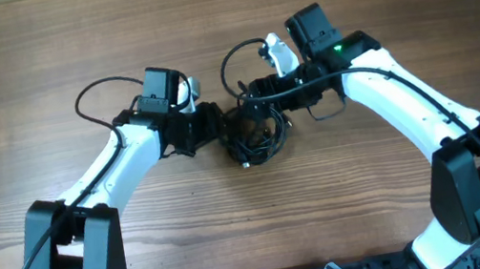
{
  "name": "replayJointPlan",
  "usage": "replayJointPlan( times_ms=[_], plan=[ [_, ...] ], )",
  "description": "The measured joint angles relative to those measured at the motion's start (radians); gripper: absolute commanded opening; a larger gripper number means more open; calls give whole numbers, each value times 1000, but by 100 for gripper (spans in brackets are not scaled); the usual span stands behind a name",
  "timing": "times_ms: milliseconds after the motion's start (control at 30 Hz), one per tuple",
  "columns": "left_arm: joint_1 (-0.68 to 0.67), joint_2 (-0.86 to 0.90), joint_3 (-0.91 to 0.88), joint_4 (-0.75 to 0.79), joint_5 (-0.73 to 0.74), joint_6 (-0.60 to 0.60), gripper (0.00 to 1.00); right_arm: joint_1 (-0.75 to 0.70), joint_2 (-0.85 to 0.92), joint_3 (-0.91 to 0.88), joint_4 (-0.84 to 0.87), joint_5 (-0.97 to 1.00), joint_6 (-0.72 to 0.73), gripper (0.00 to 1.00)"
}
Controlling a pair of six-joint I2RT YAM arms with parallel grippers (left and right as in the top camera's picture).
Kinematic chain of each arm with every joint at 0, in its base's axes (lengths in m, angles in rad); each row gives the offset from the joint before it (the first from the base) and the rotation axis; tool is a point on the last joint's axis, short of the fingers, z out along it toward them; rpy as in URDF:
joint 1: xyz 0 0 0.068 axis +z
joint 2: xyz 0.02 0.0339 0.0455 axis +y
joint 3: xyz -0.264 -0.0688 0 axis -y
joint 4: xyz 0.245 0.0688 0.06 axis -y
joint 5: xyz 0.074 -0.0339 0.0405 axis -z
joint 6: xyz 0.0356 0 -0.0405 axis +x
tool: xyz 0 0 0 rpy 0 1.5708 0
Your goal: Untangle cables
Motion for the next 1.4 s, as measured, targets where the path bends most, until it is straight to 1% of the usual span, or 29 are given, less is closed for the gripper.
replayJointPlan(
  times_ms=[33,100,200,300,367,400,467,500,567,600,667,700,767,833,867,900,967,1000,1333,1367,1400],
  plan=[
    [0,0,0,10,-26,22,50,11,0,1,29,39,-17,70],
    [0,0,0,38,-66,43,49,41,0,2,72,108,-35,64],
    [-10,21,0,72,-81,49,47,100,0,2,75,230,-39,61],
    [-18,68,0,95,-85,50,46,167,3,2,76,371,-39,56],
    [-18,83,0,102,-89,50,45,183,16,2,98,447,-39,50],
    [-18,98,0,109,-91,50,45,183,39,2,113,474,-35,49],
    [-18,116,0,110,-92,50,49,184,74,2,126,495,-34,45],
    [-18,121,0,113,-92,50,49,184,99,2,138,503,-34,40],
    [-18,123,0,120,-92,50,49,184,120,2,146,511,-34,37],
    [-18,123,0,121,-92,50,49,184,125,2,146,512,-34,33],
    [-18,123,0,120,-93,50,49,184,127,2,149,515,-33,31],
    [-18,123,0,120,-98,50,49,184,128,2,149,515,-32,27],
    [-18,126,0,124,-99,50,49,184,129,2,149,515,-33,23],
    [-18,134,0,130,-99,50,49,184,129,2,150,516,-31,21],
    [-18,134,0,132,-98,50,49,184,129,2,150,516,-31,18],
    [-18,134,0,132,-99,50,49,184,129,2,150,516,-31,17],
    [-18,134,0,132,-99,50,49,184,129,2,150,516,-31,22],
    [-18,134,0,132,-98,50,49,184,129,2,150,516,-31,22],
    [-18,139,0,144,-98,50,49,188,129,2,153,516,-31,22],
    [-18,140,0,146,-98,50,48,188,129,2,154,516,-31,22],
    [-18,141,0,147,-98,50,37,188,129,2,163,516,-31,22]
  ],
)
